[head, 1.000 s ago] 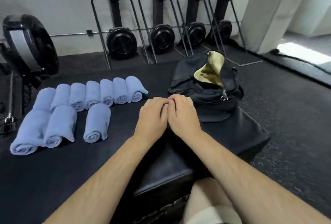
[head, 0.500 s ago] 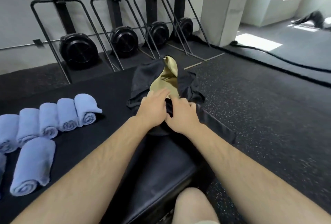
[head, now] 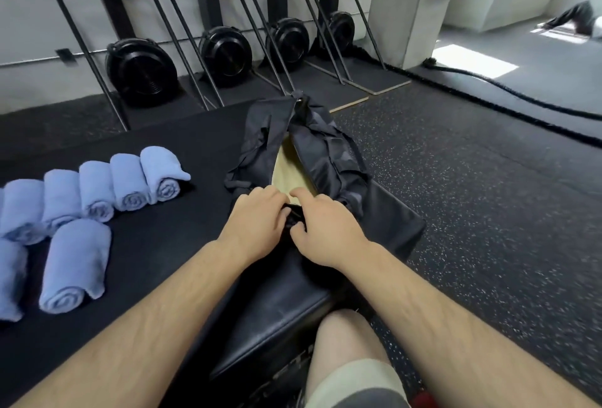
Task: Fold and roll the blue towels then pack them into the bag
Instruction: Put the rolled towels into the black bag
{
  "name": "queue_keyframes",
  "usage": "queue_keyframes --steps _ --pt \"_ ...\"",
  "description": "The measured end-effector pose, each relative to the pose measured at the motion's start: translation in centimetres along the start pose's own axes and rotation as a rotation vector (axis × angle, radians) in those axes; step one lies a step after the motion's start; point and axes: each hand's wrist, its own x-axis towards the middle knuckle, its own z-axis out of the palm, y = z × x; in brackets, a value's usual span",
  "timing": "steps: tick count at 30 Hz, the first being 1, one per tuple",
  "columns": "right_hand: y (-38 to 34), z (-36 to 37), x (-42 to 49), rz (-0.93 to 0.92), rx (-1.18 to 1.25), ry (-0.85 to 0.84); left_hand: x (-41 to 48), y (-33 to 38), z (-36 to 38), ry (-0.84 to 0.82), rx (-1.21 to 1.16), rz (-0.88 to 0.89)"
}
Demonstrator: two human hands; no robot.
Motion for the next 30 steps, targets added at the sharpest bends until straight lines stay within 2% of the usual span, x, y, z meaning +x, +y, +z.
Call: queue_keyframes --steps 5,7,11,14,18,23,26,28,30 --pt "-2.4 -0.7 -4.7 -0.027 0.060 -0.080 -5.4 1.4 -2.5 0.050 -0.087 0.031" --pt "-2.8 -0.8 -6.1 -0.008 0.081 -0.085 -7.4 2.1 -3.3 0.065 -0.106 0.048" --pt "-3.3 -1.0 -8.1 0.049 0.282 -0.091 -9.9 3.3 -4.7 0.090 -0.138 0.080" --pt "-3.5 -1.3 -8.4 0.063 0.277 -0.069 -10.7 4.2 -5.7 0.111 -0.165 0.076" --pt "-3.5 -1.7 -7.6 0.069 0.075 -0.015 -10.8 5.0 -6.4 0.206 -0.178 0.028" --pt "-2.7 -2.2 -3.3 0.065 -0.253 -0.052 -7.7 5.1 -5.8 0.193 -0.060 -0.195" --pt "-1.7 -1.0 0.5 0.056 -0.494 -0.066 -4.1 4.2 -5.4 0.067 -0.207 -0.418" --pt "-1.0 0.2 2.6 0.095 -0.579 -0.069 -1.9 3.7 -5.4 0.061 -0.334 -0.540" --pt "-0.1 1.8 4.4 0.151 -0.622 -0.107 -0.3 3.3 -5.3 0.050 -0.354 -0.607"
